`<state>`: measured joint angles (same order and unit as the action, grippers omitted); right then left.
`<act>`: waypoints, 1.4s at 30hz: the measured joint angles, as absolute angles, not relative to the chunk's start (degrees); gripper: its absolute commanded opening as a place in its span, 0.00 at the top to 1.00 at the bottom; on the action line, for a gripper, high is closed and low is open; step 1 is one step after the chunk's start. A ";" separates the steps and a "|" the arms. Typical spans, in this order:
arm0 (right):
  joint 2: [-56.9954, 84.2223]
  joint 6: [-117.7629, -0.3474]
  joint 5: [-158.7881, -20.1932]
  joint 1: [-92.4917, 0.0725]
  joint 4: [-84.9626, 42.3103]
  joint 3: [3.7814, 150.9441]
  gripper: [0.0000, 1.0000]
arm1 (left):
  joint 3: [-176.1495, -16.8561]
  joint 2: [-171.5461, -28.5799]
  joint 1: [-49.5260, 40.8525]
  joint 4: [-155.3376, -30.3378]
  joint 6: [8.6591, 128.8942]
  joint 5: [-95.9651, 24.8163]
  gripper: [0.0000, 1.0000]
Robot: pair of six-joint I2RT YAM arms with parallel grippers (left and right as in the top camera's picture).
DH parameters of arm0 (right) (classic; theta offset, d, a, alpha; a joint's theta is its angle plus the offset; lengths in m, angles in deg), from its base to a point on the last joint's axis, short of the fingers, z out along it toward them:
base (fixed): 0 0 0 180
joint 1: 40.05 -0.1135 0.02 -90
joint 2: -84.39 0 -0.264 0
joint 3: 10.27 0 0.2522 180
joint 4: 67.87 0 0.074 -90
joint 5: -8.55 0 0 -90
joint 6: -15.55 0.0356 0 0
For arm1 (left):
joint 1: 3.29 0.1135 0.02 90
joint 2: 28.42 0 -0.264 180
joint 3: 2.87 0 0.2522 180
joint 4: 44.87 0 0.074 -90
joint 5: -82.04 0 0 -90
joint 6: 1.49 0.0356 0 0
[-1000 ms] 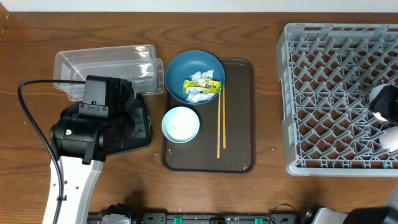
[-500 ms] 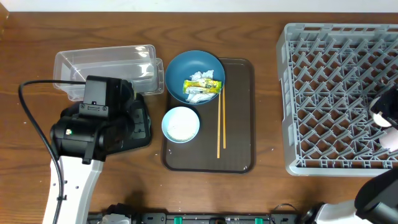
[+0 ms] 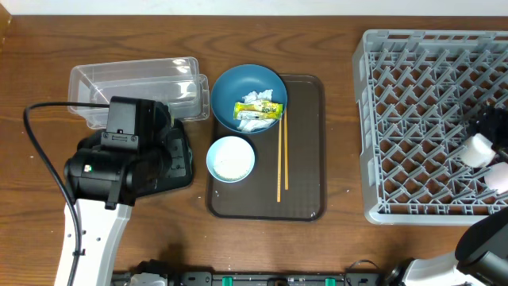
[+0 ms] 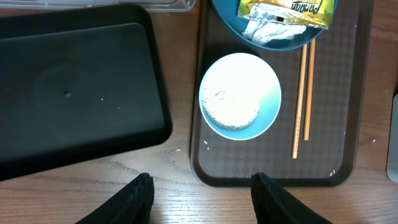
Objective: Sort waste into correct bins and load items into the dishwasher rack
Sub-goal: 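Place the white cup into the dish rack with the right gripper, then reach the left gripper to the yellow snack wrapper on the blue plate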
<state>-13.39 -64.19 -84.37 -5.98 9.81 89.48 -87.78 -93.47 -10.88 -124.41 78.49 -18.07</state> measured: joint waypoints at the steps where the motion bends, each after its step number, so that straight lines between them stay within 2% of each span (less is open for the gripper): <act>1: -13.39 -64.21 -84.78 -5.98 10.16 90.03 0.17 | -87.78 -93.47 -10.88 -124.41 78.49 -18.05 0.46; 4: -13.26 -64.30 -85.81 -5.98 11.84 91.73 0.24 | -87.78 -93.47 -10.88 -124.41 78.49 -18.05 0.46; 8: -12.23 -64.24 -86.53 -6.00 14.77 92.11 0.49 | -87.78 -93.47 -10.88 -124.41 78.49 -18.05 0.46; 10: -11.99 -64.15 -87.05 -6.07 15.82 92.21 0.51 | -87.78 -93.47 -10.88 -124.41 78.49 -18.05 0.46; 18: -11.97 -69.02 -97.85 -11.75 17.85 92.26 0.45 | -87.78 -93.47 -10.88 -124.67 78.49 -18.05 0.46; 20: -11.97 -70.97 -100.82 -15.93 17.63 92.26 0.42 | -87.78 -93.47 -10.88 -125.15 78.49 -18.02 0.45; 26: -11.97 -73.90 -104.50 -30.55 14.40 92.26 0.39 | -87.78 -93.56 -10.88 -125.70 78.49 -18.05 0.45; 27: -11.97 -74.09 -104.32 -33.02 13.92 92.26 0.38 | -87.78 -93.58 -10.88 -125.72 78.49 -18.05 0.45; 28: -11.97 -74.09 -103.77 -35.38 13.72 92.28 0.37 | -87.78 -93.58 -10.88 -125.72 78.49 -18.07 0.40; 31: -11.97 -73.68 -100.39 -41.72 14.81 92.28 0.36 | -87.78 -93.84 -10.88 -125.42 78.71 -18.05 0.35; 36: -11.97 -72.58 -92.63 -47.99 20.06 92.28 0.34 | -87.78 -95.37 -10.88 -120.02 79.45 -18.15 0.34; 42: -11.97 -72.04 -88.41 -49.76 23.84 92.30 0.31 | -89.68 -102.76 -13.42 -113.96 81.62 -18.57 0.34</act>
<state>-11.97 -72.04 -88.41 -49.76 23.84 92.30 -89.68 -102.76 -13.42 -113.96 81.62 -18.57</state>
